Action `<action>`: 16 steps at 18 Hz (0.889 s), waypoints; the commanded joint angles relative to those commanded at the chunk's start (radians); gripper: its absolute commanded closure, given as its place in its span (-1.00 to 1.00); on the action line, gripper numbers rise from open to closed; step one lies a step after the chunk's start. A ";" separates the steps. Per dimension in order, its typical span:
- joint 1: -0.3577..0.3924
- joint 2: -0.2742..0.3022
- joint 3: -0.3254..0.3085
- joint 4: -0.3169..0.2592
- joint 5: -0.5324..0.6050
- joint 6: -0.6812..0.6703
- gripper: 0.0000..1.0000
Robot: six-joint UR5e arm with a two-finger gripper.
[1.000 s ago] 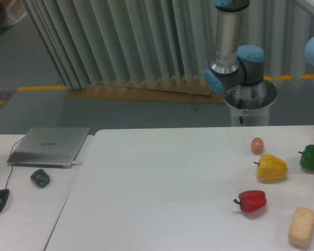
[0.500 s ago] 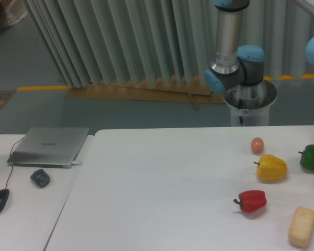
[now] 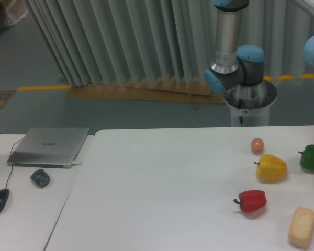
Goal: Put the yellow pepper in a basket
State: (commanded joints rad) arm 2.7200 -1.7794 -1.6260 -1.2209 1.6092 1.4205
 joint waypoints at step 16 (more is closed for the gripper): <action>-0.232 0.002 -0.098 -0.094 -0.068 -0.055 -1.00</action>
State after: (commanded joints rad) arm 2.4883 -1.7779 -1.7242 -1.3146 1.5417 1.3654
